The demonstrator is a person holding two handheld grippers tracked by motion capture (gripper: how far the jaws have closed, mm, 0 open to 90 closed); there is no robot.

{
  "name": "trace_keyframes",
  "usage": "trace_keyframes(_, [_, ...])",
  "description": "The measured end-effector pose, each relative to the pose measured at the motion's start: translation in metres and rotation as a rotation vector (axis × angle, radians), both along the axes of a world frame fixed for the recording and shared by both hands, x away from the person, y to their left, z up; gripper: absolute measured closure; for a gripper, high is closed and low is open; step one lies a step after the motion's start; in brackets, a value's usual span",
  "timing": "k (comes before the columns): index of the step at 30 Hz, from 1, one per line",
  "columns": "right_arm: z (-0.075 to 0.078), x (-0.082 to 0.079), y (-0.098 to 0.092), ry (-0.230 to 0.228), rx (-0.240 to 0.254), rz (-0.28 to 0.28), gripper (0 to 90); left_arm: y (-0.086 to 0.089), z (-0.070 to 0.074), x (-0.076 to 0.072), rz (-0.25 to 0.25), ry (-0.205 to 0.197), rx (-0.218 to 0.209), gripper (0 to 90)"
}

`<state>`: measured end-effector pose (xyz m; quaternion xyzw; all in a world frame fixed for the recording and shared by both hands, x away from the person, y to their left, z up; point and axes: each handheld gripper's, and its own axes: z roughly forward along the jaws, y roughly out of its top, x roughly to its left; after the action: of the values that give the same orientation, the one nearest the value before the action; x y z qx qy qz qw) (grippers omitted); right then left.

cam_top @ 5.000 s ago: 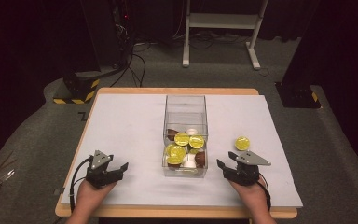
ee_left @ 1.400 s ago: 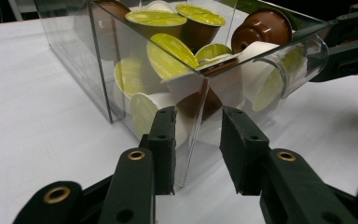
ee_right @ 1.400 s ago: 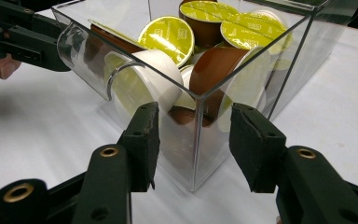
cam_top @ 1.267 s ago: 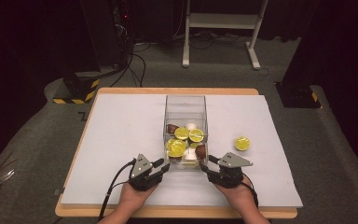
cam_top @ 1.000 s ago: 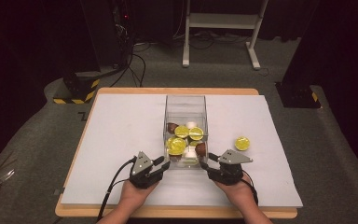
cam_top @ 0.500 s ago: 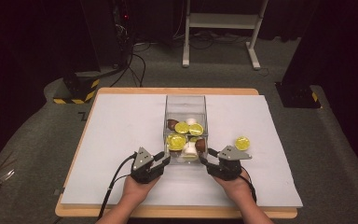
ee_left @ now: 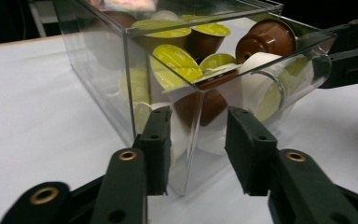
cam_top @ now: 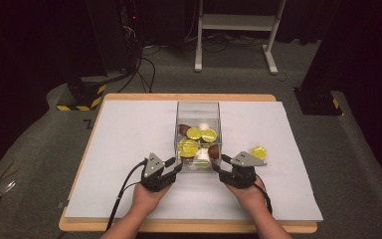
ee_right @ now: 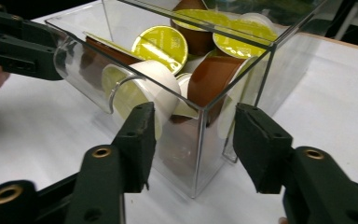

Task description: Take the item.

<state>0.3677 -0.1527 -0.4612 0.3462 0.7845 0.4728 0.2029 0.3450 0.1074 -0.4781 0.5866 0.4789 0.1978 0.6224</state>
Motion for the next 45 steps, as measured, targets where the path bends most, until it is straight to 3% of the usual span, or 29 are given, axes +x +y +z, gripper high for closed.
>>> trace_keyframes(3, [0.000,-0.001,0.001,-0.005,-0.012,-0.045,37.0,0.000,-0.001,0.001,0.036,-0.009,-0.001,49.7])
trace_keyframes(8, [0.000,0.003,-0.001,0.012,-0.014,-0.083,25.3,0.002,0.000,0.007,0.046,0.020,-0.007,37.4])
trace_keyframes(10, [0.001,0.004,0.000,0.018,-0.020,-0.085,25.1,0.002,0.001,0.007,0.048,0.019,0.014,36.0])
trace_keyframes(14, [0.003,0.006,0.001,0.003,-0.032,-0.090,25.0,0.001,0.002,0.011,0.052,0.010,0.018,35.7])
trace_keyframes(18, [0.001,0.010,0.000,0.004,-0.014,-0.118,25.1,0.002,0.002,0.018,0.066,0.028,-0.001,34.4])
trace_keyframes(28, [-0.001,0.018,0.002,-0.001,-0.011,-0.143,26.6,0.002,0.000,0.029,0.088,0.035,0.024,33.4])
trace_keyframes(34, [-0.004,0.023,0.004,-0.007,0.007,-0.157,27.6,0.001,-0.001,0.035,0.090,0.041,-0.015,34.4])
trace_keyframes(39, [-0.005,0.027,0.006,0.009,0.008,-0.160,27.6,0.000,-0.001,0.038,0.093,0.043,-0.001,35.5])
trace_keyframes(42, [-0.003,0.029,0.007,-0.003,0.007,-0.165,27.9,-0.002,-0.001,0.040,0.114,0.031,-0.027,36.2])
trace_keyframes(45, [-0.004,0.031,0.007,-0.007,0.013,-0.178,28.0,-0.001,-0.001,0.043,0.115,0.034,-0.021,36.6])
